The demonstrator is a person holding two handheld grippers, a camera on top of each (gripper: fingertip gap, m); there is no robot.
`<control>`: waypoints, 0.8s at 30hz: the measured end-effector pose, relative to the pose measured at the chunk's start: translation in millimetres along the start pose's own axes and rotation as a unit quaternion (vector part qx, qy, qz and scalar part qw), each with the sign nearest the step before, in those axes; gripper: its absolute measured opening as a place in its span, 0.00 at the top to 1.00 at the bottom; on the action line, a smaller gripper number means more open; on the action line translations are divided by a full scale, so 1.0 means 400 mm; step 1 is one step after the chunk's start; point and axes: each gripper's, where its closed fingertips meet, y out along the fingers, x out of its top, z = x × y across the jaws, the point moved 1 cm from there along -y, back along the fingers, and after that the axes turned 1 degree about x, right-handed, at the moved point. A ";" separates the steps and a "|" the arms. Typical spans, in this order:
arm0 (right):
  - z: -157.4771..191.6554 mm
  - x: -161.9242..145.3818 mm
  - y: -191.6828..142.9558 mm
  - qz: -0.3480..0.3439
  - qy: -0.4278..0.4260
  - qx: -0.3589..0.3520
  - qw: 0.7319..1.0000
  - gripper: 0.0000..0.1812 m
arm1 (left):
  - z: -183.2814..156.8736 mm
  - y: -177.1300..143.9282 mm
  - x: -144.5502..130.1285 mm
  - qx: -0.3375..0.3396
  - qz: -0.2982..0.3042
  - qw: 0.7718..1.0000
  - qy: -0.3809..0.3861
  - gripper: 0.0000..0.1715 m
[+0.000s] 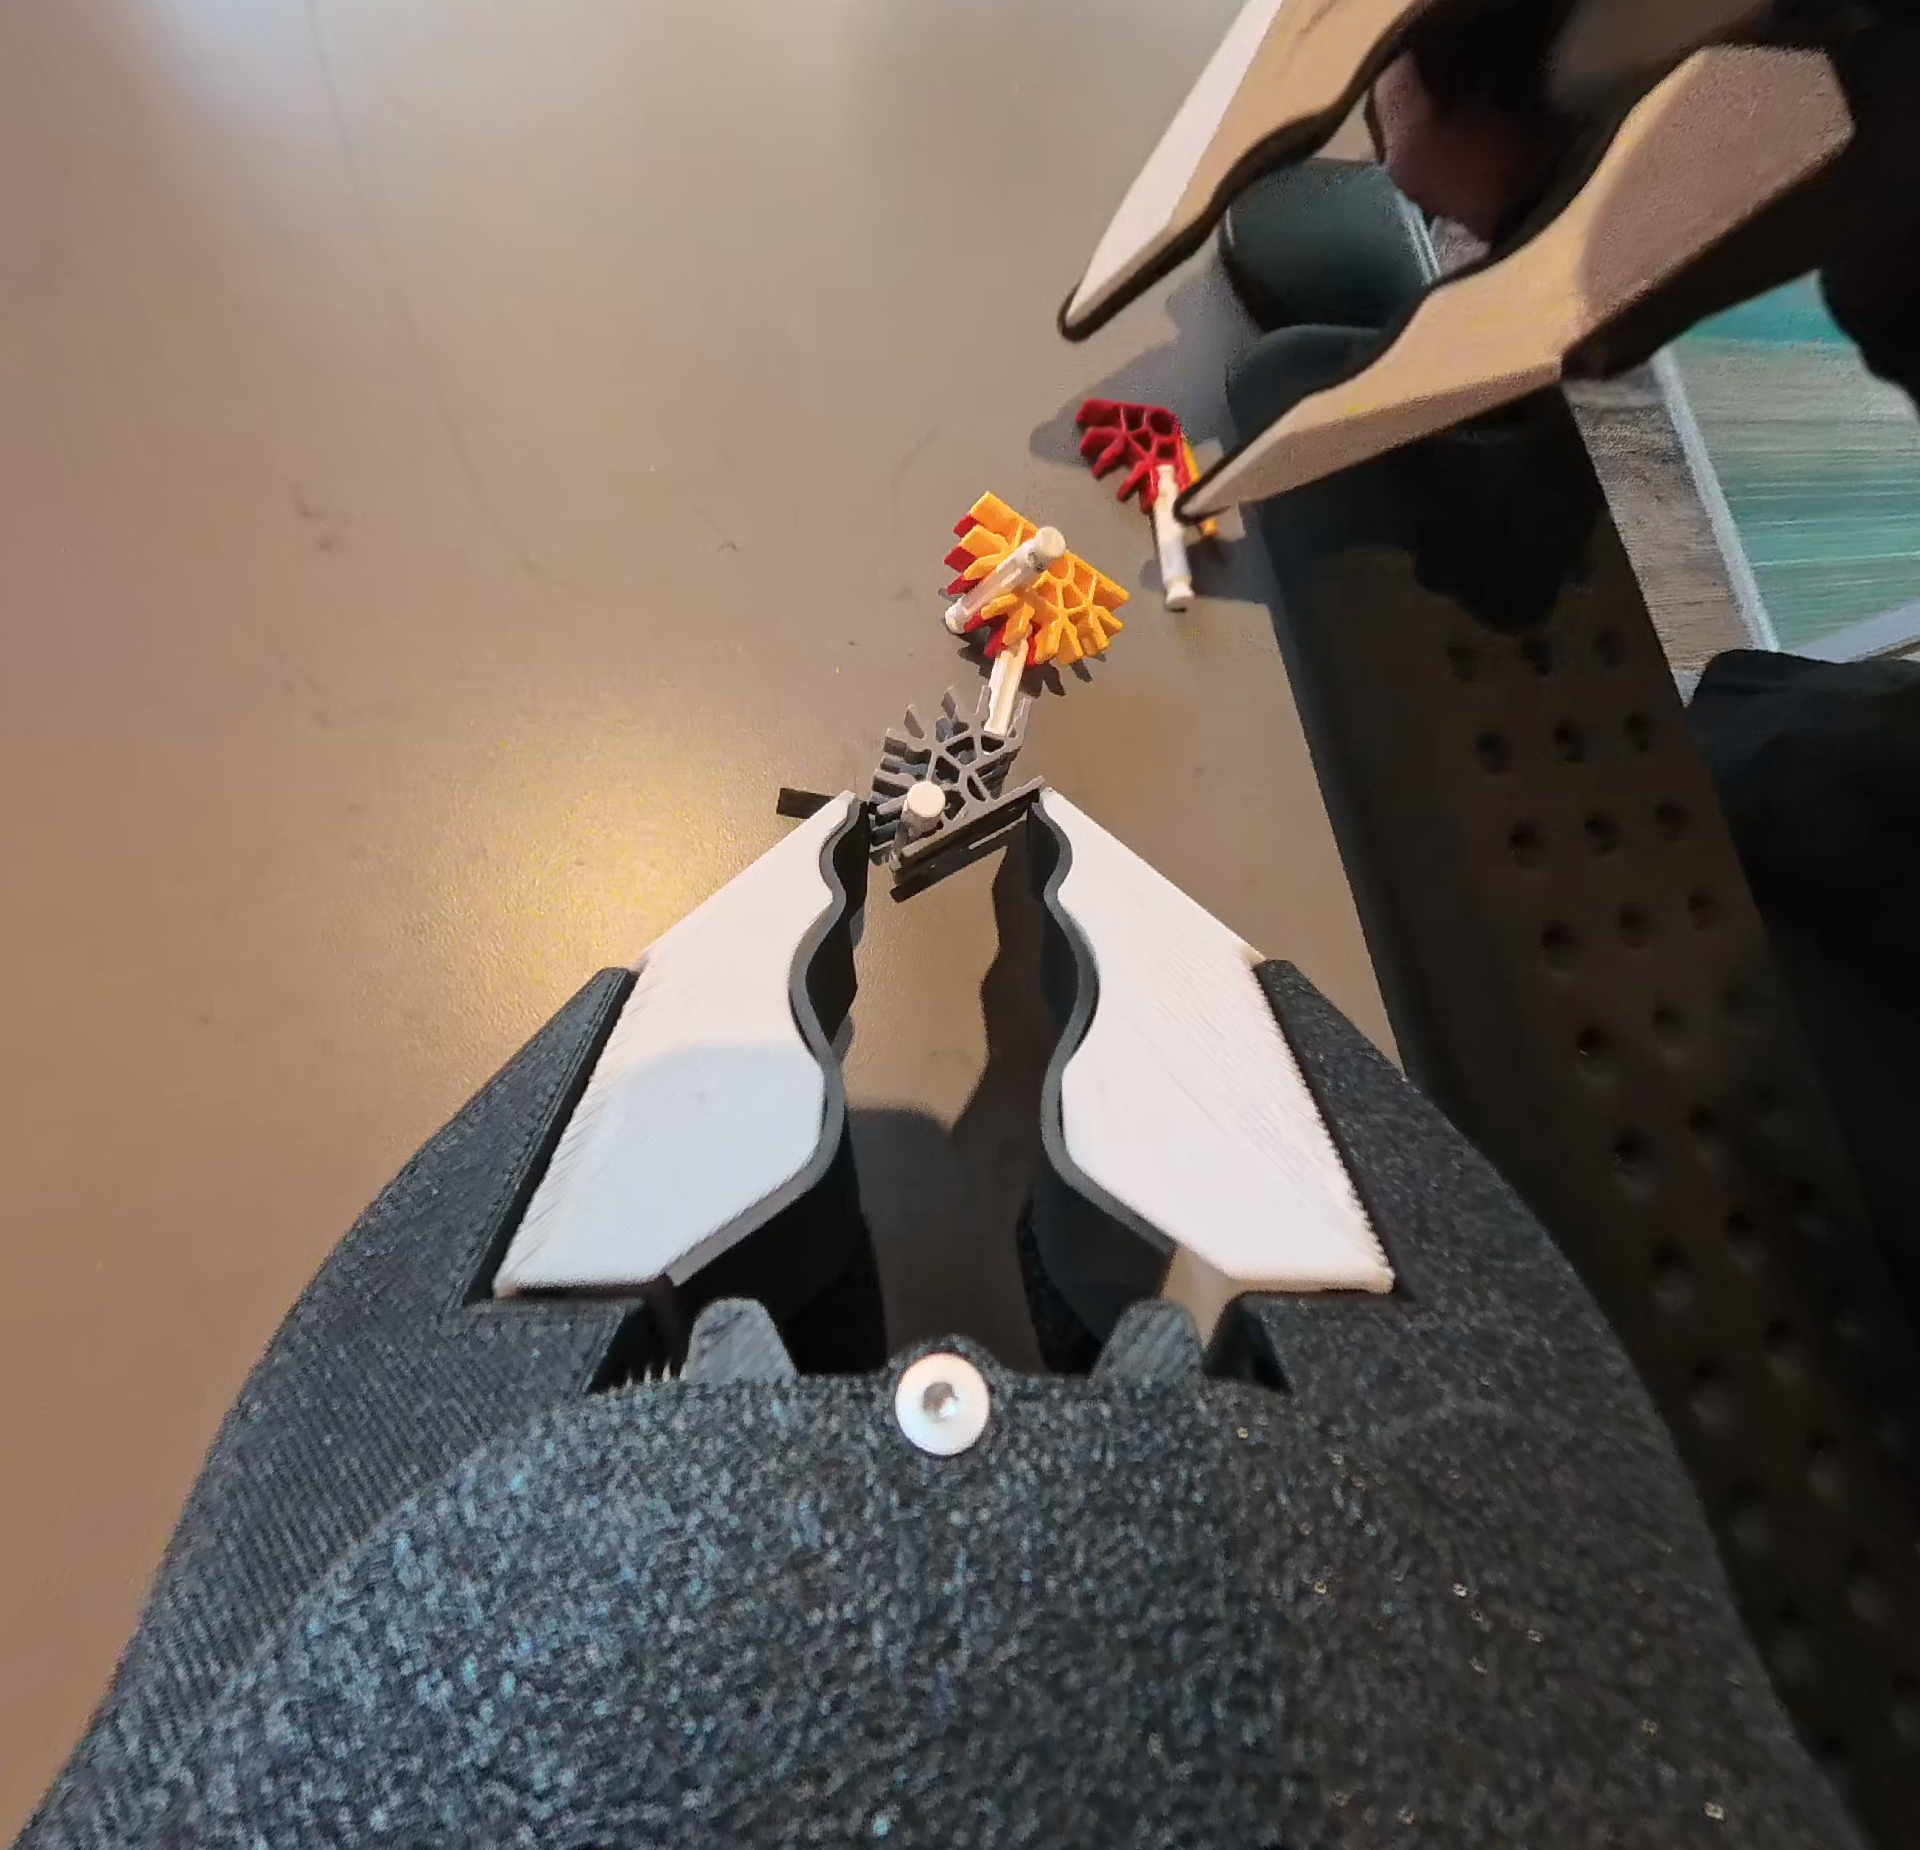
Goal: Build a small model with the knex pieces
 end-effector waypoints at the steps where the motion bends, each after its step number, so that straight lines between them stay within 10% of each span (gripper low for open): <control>1: -0.006 -0.011 -0.006 0.007 0.006 0.005 1.000 0.80 | 0.000 0.000 0.001 0.004 0.001 1.000 0.004 0.84; 24: 0.037 -0.032 0.013 0.043 0.065 0.089 0.993 0.88 | -0.003 0.008 0.003 0.022 0.018 0.999 0.020 0.83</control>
